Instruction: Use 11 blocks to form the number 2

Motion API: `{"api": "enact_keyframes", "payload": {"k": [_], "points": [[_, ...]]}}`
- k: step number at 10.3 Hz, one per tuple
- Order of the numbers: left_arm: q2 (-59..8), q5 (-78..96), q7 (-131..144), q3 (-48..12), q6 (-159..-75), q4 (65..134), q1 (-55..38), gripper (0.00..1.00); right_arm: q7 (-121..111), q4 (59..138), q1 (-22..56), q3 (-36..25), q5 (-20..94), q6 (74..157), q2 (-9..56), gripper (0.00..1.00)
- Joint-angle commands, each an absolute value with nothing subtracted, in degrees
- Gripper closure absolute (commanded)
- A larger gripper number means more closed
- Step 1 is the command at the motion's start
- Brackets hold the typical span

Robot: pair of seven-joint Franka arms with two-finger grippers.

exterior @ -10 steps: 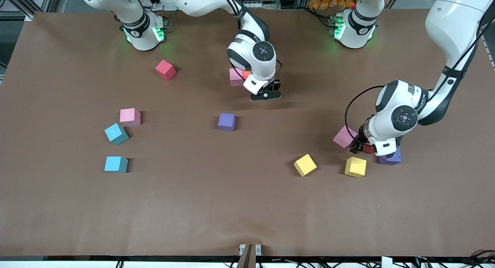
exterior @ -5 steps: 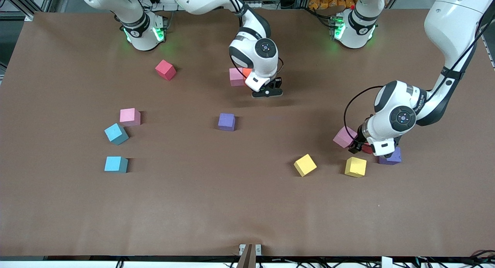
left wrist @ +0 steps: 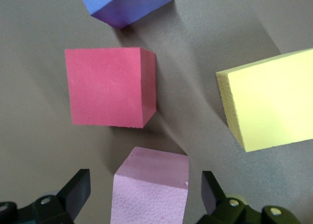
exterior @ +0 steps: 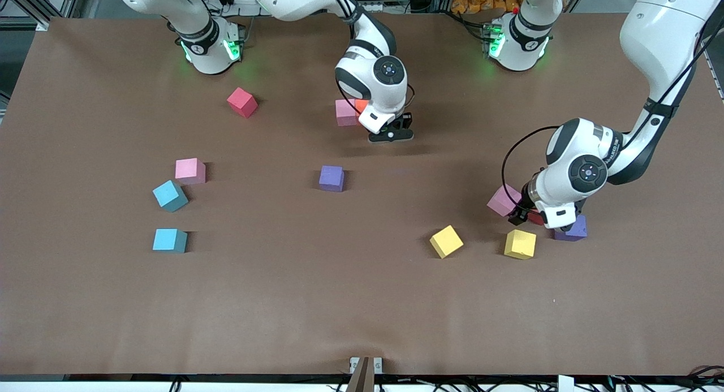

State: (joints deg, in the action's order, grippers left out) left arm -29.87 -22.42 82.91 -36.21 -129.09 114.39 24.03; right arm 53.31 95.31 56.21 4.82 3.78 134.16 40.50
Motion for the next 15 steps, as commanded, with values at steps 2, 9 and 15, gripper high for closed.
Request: {"api": "enact_keyframes", "payload": {"k": [2, 9, 15], "points": [[-31.0, -24.3, 83.2, -36.8, -129.8, 114.1, 24.3, 0.0, 54.2, 95.1, 57.0, 4.4, 4.3, 132.5, 41.0, 0.79], [-33.1, -24.4, 83.2, -36.8, -131.1, 114.1, 22.9, 0.0, 56.2, 94.8, 56.8, 4.1, 3.9, 132.5, 39.2, 0.0], [-34.5, -25.0, 83.1, -36.7, -131.6, 114.0, 22.9, 0.0, 56.2, 94.9, 54.2, -1.5, 3.4, 131.5, 35.4, 0.0]]}}
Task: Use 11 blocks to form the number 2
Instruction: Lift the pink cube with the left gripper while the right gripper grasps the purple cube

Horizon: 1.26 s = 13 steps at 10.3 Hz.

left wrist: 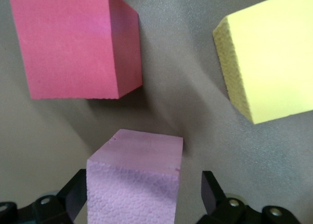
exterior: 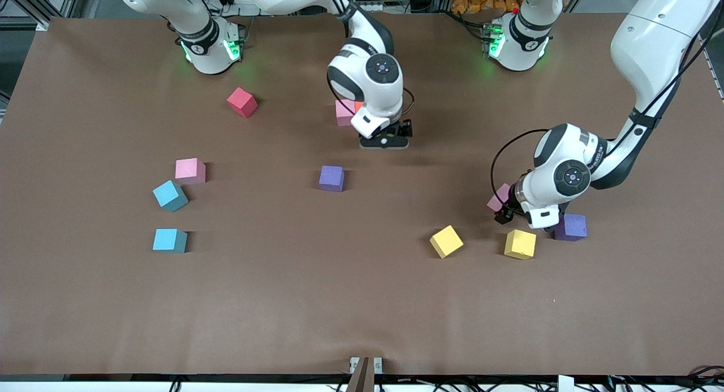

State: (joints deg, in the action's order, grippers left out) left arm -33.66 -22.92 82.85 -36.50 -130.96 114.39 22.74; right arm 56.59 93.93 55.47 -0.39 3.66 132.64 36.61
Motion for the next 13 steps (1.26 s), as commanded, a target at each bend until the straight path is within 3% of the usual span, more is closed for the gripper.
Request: {"api": "enact_keyframes", "payload": {"k": [1, 4, 6, 7, 10, 13], "points": [[-34.7, -25.0, 83.1, -36.7, -131.5, 113.8, 22.8, 0.0, 52.2, 94.9, 53.2, -2.6, 2.6, 129.0, 35.2, 0.0], [-34.7, -25.0, 76.9, -36.7, -131.4, 113.7, 22.9, 0.22, 43.4, 95.2, 52.5, -7.5, 1.0, 123.9, 33.9, 0.0], [-34.5, -25.0, 74.6, -36.8, -131.2, 113.7, 23.1, 0.75, 41.0, 96.8, 51.9, -8.3, 0.9, 124.4, 33.5, 0.0], [-34.3, -25.0, 74.6, -36.8, -131.2, 113.6, 23.0, 0.96, 40.2, 96.9, 51.2, -8.3, 0.8, 124.5, 33.6, 0.0], [-33.4, -25.0, 75.1, -39.7, -130.8, 113.6, 22.9, 0.96, 37.1, 100.4, 49.7, -8.3, 0.9, 131.1, 33.8, 0.0], [-33.6, -25.0, 74.9, -42.9, -128.7, 112.2, 20.6, 0.94, 35.9, 100.7, 49.0, -8.2, 0.9, 132.6, 34.5, 0.0]]}}
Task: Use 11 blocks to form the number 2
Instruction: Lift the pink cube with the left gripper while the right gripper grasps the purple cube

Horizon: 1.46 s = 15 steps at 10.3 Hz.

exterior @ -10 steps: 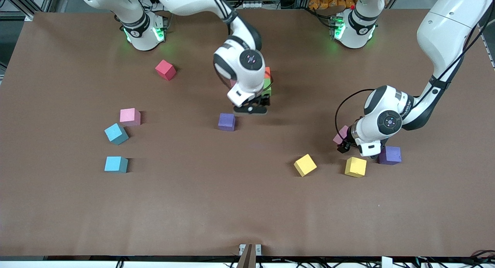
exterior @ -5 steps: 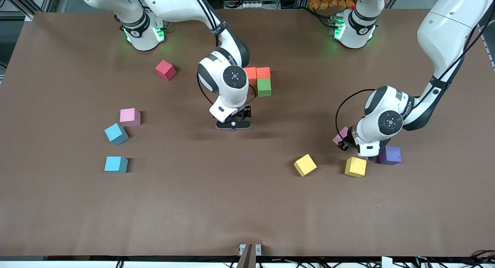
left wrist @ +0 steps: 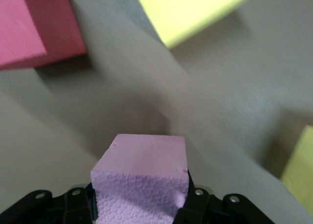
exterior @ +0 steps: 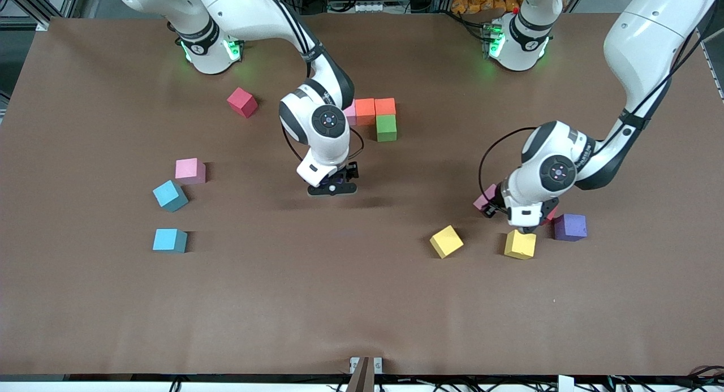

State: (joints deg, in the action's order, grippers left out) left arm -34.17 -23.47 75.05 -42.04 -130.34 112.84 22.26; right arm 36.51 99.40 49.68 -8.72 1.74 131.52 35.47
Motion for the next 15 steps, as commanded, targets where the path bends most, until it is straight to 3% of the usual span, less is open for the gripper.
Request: {"api": "enact_keyframes", "payload": {"k": [1, 5, 6, 7, 8, 12, 15], "points": [[-33.6, -25.0, 75.0, -42.9, -128.7, 111.6, 17.4, 0.94, 35.7, 100.7, 48.6, -8.2, 0.9, 133.1, 34.7, 0.0], [-36.5, -25.0, 73.7, -42.6, -128.7, 106.8, 7.3, 0.88, 35.7, 104.1, 48.6, -7.9, 1.7, 138.5, 35.9, 0.0], [-38.0, -25.0, 73.7, -42.5, -128.7, 105.0, 4.9, 0.85, 35.8, 104.2, 48.6, -7.9, 1.9, 138.5, 35.9, 0.12], [-38.8, -25.0, 73.6, -42.5, -128.7, 104.1, 3.1, 0.86, 35.9, 104.2, 48.6, -7.9, 3.8, 138.5, 35.9, 0.79], [-39.3, -25.0, 72.3, -41.9, -128.7, 103.8, 1.0, 0.86, 35.8, 104.2, 48.6, -7.9, 6.0, 138.5, 35.9, 1.0], [-39.3, -25.0, 67.6, -38.0, -128.7, 103.5, -7.6, 0.86, 36.4, 103.8, 47.7, -8.0, 7.7, 137.2, 34.5, 1.0], [-39.1, -25.1, 67.6, -37.9, -128.0, 104.6, -9.1, 0.86, 37.3, 103.6, 44.2, -8.1, 7.8, 133.9, 32.2, 1.0]]}}
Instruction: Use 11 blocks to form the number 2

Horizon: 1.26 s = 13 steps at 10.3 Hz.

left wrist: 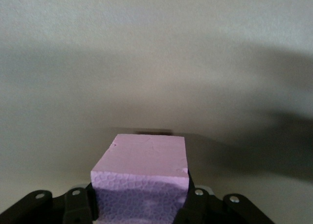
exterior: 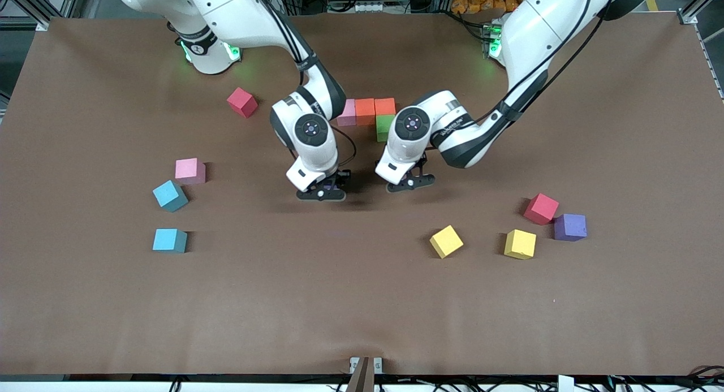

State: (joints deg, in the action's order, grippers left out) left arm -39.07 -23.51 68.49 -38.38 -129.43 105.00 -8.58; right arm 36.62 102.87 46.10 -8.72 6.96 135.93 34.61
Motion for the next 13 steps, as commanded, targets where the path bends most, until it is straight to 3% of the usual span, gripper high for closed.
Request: {"api": "enact_keyframes", "payload": {"k": [1, 8, 13], "points": [[-39.1, -25.1, 68.0, -37.9, -127.6, 104.7, -9.9, 0.86, 40.7, 103.6, 44.1, -8.2, 7.9, 133.4, 31.6, 1.0], [-39.1, -27.2, 68.3, -37.8, -127.7, 105.2, -13.9, 0.86, 63.5, 103.5, 42.4, -8.1, 8.4, 132.9, 31.9, 1.0], [-39.3, -27.2, 68.3, -37.6, -127.7, 105.4, -14.4, 0.86, 65.5, 104.0, 40.4, -8.3, 12.3, 132.9, 30.3, 1.0]]}}
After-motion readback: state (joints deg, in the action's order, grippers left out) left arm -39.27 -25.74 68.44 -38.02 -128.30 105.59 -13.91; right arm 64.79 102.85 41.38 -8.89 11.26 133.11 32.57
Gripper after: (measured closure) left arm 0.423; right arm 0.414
